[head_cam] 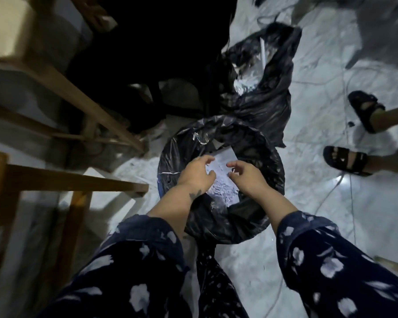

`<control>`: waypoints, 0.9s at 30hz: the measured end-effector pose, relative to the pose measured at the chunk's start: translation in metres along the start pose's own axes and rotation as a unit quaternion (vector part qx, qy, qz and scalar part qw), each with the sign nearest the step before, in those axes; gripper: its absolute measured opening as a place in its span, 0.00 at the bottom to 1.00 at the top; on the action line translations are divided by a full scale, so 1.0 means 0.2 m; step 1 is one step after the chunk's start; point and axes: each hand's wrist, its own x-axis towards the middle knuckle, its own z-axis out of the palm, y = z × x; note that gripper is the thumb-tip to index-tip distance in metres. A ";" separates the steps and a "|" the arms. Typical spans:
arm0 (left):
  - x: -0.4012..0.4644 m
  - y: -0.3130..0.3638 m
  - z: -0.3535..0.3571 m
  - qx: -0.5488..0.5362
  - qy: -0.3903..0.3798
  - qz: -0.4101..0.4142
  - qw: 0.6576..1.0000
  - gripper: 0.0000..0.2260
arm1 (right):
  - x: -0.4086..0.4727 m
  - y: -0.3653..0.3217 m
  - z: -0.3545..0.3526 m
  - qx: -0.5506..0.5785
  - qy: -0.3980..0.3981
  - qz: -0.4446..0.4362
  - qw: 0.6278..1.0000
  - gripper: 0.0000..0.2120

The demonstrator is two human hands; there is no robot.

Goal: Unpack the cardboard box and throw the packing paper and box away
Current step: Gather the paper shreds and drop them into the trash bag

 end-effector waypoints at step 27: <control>-2.42 -1.08 -1.12 0.011 0.445 -0.190 0.875 0.22 | -1.65 -1.56 1.28 -0.324 -0.046 -0.437 0.838 0.23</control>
